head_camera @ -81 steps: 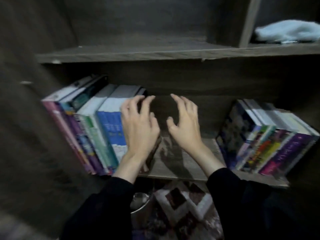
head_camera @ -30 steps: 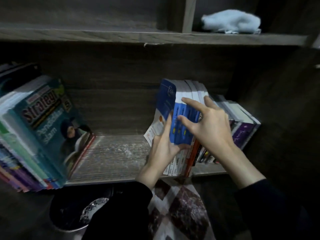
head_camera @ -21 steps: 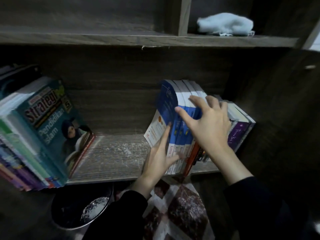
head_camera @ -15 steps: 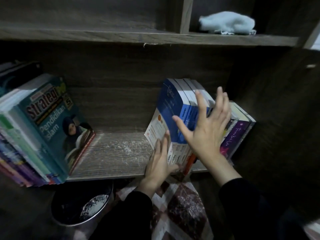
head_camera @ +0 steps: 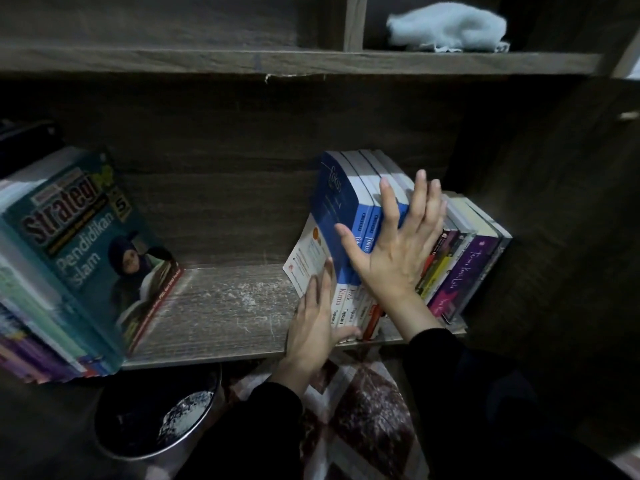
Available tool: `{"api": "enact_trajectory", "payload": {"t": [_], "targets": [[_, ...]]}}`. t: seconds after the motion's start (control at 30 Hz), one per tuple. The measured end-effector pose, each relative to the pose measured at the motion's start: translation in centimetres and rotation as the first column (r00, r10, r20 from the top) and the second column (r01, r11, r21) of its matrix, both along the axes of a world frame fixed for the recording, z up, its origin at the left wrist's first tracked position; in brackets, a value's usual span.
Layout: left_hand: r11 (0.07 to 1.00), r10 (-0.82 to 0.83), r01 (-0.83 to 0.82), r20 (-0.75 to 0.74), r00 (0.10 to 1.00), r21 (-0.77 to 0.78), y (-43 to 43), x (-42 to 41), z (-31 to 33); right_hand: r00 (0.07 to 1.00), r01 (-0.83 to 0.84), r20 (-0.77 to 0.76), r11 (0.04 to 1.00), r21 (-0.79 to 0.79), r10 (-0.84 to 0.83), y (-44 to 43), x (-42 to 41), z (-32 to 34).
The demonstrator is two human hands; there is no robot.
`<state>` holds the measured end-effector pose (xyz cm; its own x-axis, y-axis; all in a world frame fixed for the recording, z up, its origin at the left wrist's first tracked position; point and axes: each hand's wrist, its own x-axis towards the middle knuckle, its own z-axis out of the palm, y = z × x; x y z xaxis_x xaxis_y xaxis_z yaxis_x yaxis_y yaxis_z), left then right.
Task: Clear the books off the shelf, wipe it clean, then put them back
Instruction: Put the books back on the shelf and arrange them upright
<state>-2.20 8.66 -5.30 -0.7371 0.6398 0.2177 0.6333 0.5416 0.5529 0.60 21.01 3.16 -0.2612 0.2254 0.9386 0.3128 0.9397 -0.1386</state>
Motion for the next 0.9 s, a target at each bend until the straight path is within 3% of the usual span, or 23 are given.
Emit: {"api": "enact_trajectory", "payload": {"t": [0.4, 0.5, 0.57, 0.7, 0.9], "targets": [[0.992, -0.116, 0.111, 0.074, 0.991, 0.063, -2.4, -1.1, 2.4, 0.999, -0.038, 0.004, 0.989, -0.146, 0.039, -3.9, 1.2, 2.0], [0.972, -0.113, 0.112, -0.009, 0.994, 0.205, -4.1, -1.7, 4.8, 0.990, -0.135, -0.042, 0.986, -0.102, 0.131, -6.2, 0.4, 3.0], [0.960, 0.003, 0.035, -0.135, 0.991, 0.278, -5.9, -2.1, 6.6, 0.973, -0.225, -0.065, 0.969, -0.097, 0.220, -8.2, -0.3, 3.6], [0.895, 0.368, -0.206, -0.395, 0.842, 0.395, -10.6, -2.8, 10.5, 0.951, -0.304, -0.022, 0.921, -0.244, 0.308, -12.8, -2.3, 4.2], [0.809, 0.581, -0.344, -0.557, 0.593, 0.477, -20.1, -5.0, 13.7, 0.879, -0.368, 0.042, 0.730, -0.576, 0.475, -19.5, -5.6, 4.6]]}}
